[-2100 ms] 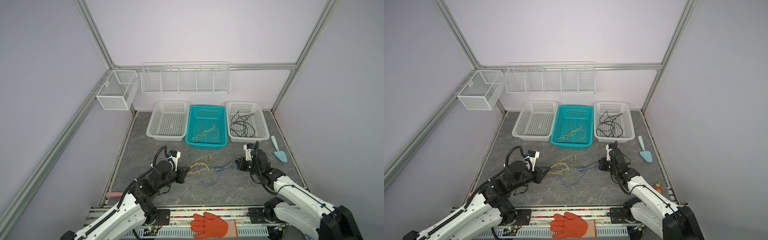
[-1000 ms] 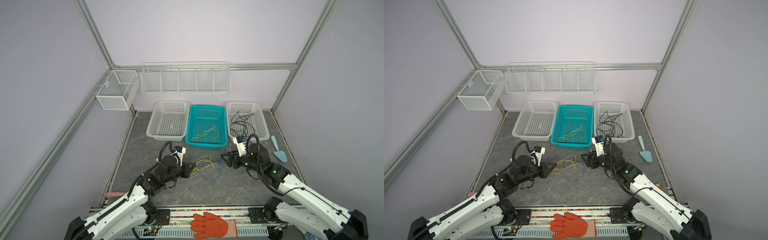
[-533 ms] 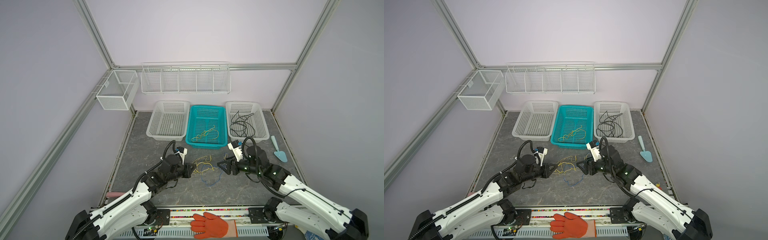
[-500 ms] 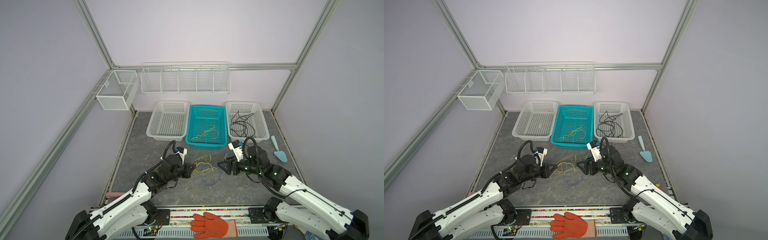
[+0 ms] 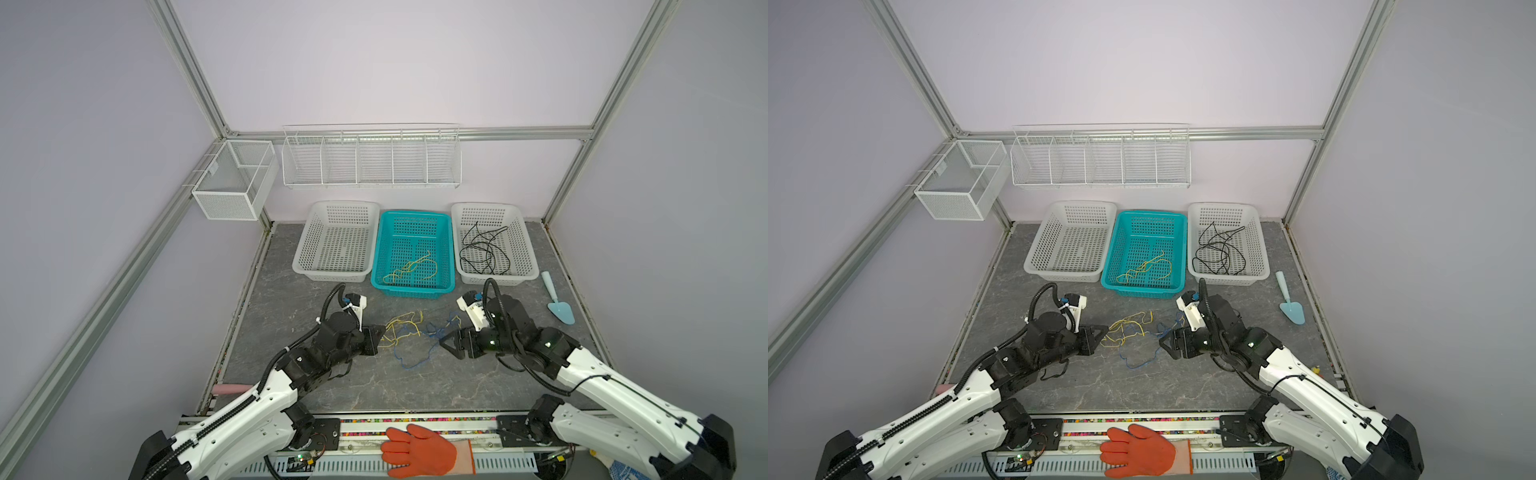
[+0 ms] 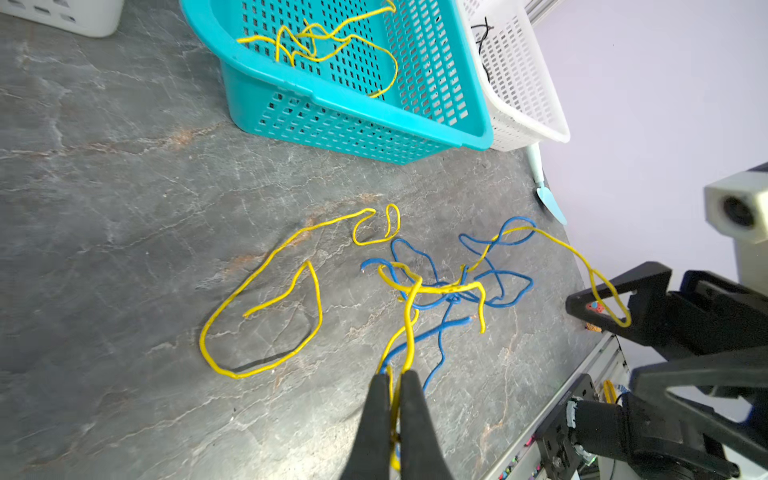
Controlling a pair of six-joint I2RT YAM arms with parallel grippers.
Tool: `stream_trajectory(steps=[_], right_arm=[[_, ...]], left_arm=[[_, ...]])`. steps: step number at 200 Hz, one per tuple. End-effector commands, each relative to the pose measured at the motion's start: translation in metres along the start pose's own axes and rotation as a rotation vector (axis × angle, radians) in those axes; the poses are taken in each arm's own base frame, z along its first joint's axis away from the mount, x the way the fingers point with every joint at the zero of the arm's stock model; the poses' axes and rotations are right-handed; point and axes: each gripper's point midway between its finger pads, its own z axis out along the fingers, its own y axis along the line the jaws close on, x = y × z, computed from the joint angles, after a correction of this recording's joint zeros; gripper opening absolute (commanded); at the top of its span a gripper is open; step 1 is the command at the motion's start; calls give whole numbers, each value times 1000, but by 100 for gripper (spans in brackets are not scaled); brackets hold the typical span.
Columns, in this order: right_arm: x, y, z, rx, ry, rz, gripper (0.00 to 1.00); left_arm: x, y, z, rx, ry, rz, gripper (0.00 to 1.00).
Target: Untangle the cables
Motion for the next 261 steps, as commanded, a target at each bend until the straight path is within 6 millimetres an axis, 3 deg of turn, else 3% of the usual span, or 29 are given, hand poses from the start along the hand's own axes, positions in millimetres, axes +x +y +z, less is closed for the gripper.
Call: stream_trajectory(steps=[1, 42, 65, 88, 109, 128, 151, 203, 226, 252, 261], right_arm=[[24, -23, 2, 100, 68, 51, 83], [39, -39, 0, 161, 97, 75, 86], [38, -33, -7, 130, 70, 71, 86], [23, -1, -25, -17, -27, -12, 85], [6, 42, -44, -206, -123, -86, 83], [-8, 66, -51, -299, -175, -112, 82], [-21, 79, -41, -314, -178, -127, 81], [-35, 106, 0, -303, -114, -317, 81], [-42, 108, 12, -234, -128, -440, 81], [-40, 90, 35, -135, -91, -521, 80], [-49, 95, 35, -130, -106, -546, 80]], left_arm=[[-6, 11, -5, -43, -49, -16, 0], [-6, 16, -11, -56, -69, -21, 0], [-3, 16, -10, -47, -63, -19, 0], [3, 17, -5, -46, -32, -9, 0], [7, 14, 0, -29, -4, -3, 0], [6, 7, 2, -1, 6, 2, 0], [5, -1, 3, 31, 12, 7, 0], [12, -28, -1, 186, 53, 44, 0], [18, -31, -2, 211, 82, 62, 0], [21, -34, -5, 230, 97, 71, 0], [22, -36, -6, 242, 100, 76, 0]])
